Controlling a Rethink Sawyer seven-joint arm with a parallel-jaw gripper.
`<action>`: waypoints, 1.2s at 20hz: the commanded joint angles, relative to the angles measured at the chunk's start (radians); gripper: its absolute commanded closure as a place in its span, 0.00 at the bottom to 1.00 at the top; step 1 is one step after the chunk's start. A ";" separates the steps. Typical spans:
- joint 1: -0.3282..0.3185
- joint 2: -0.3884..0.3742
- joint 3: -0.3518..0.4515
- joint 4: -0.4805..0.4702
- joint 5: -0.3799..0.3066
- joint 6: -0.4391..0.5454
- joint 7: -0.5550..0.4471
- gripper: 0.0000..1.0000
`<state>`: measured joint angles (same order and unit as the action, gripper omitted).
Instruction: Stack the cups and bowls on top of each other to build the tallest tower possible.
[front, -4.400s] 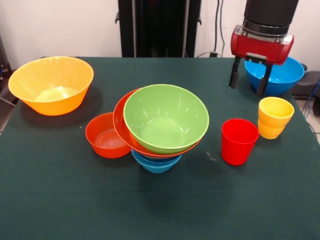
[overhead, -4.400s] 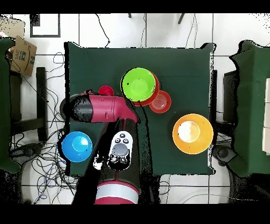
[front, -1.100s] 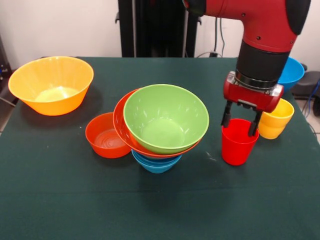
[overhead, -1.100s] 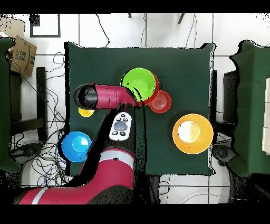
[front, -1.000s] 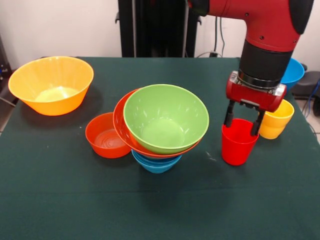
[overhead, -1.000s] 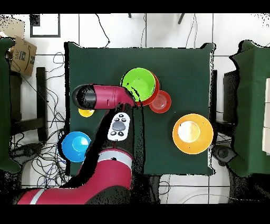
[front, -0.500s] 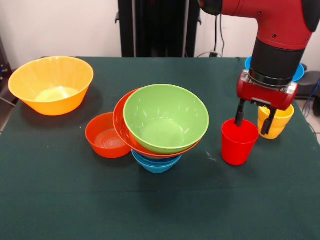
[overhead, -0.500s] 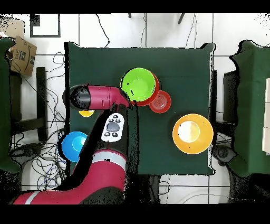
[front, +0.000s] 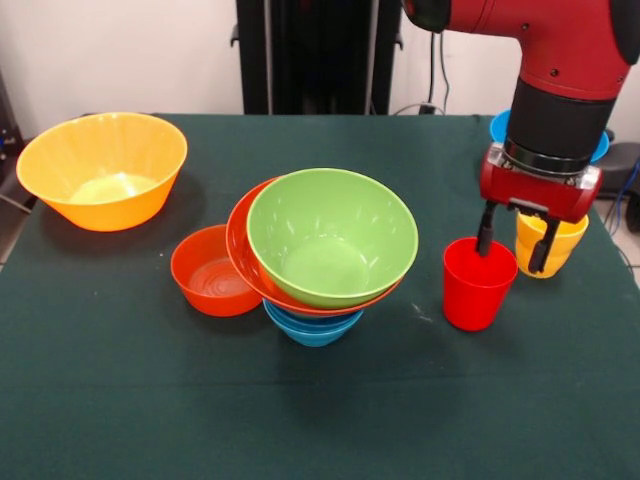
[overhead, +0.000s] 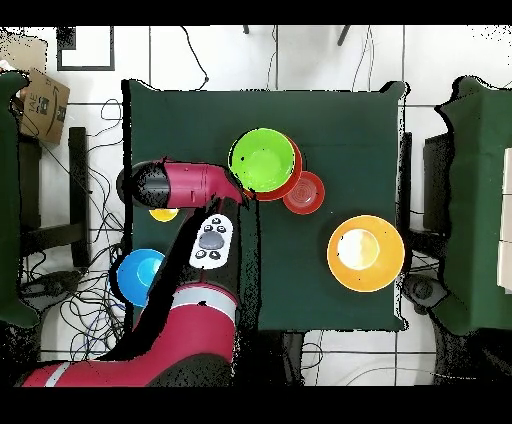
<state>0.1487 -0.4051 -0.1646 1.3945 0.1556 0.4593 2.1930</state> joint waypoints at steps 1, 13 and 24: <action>0.002 0.034 0.081 0.034 0.033 -0.065 0.163 0.00; 0.016 0.049 0.090 0.067 0.056 -0.103 0.175 0.00; 0.016 0.071 0.114 0.093 0.077 -0.146 0.176 0.00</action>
<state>0.1505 -0.3573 -0.1640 1.4104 0.1965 0.3744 2.1930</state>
